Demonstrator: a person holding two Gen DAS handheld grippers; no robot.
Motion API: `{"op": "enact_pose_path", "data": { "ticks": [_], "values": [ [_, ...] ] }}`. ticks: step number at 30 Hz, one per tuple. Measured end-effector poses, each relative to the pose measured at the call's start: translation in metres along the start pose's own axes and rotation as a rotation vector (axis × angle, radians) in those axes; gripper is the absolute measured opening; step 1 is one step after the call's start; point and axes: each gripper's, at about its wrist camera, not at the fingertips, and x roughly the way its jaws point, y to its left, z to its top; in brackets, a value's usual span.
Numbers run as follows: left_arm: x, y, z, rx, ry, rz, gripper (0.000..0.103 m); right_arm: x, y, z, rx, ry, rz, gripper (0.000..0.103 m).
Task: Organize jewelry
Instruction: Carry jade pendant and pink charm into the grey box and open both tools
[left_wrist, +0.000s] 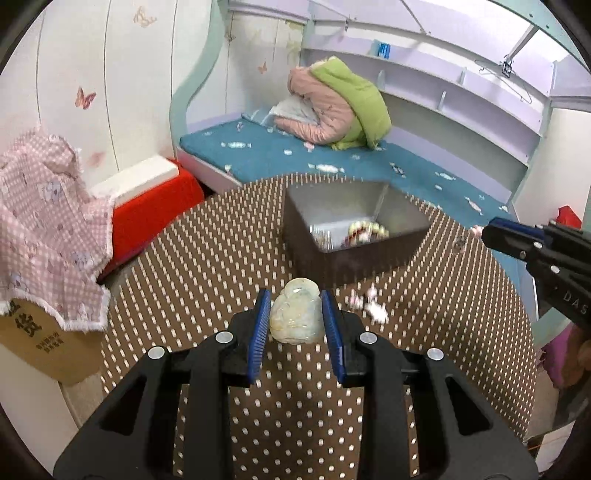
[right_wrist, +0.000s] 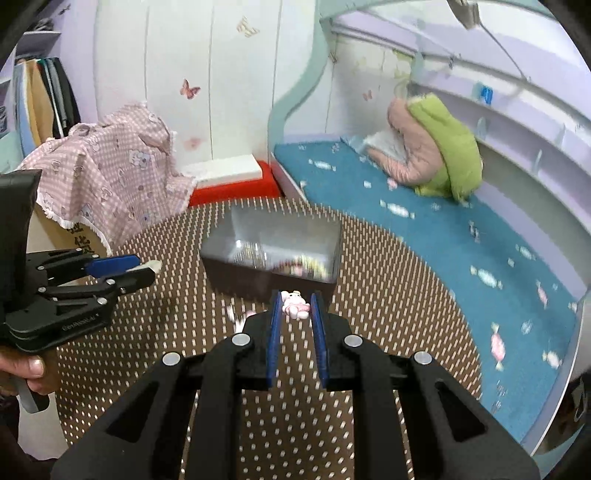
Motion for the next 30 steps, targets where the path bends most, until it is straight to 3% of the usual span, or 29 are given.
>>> {"op": "enact_pose_path", "data": {
  "ticks": [10, 19, 27, 28, 29, 30],
  "values": [
    [-0.016, -0.013, 0.084, 0.012, -0.127, -0.008, 0.029, 0.008, -0.012, 0.057, -0.036, -0.073, 0.002, 0.014],
    [0.024, -0.028, 0.134, -0.006, -0.065, -0.083, 0.029, 0.040, -0.023, 0.075, 0.018, -0.025, 0.055, 0.015],
    [0.056, -0.027, 0.143, -0.018, -0.006, -0.085, 0.030, 0.062, -0.030, 0.077, 0.049, 0.026, 0.071, 0.015],
    [0.057, -0.026, 0.144, -0.024, -0.001, -0.082, 0.032, 0.062, -0.031, 0.077, 0.056, 0.026, 0.070, 0.015],
    [0.058, -0.025, 0.141, -0.027, 0.000, -0.080, 0.047, 0.063, -0.032, 0.077, 0.062, 0.024, 0.066, 0.015],
    [0.056, -0.023, 0.141, -0.036, -0.011, -0.069, 0.070, 0.063, -0.033, 0.076, 0.068, 0.023, 0.067, 0.015]
  ]
}}
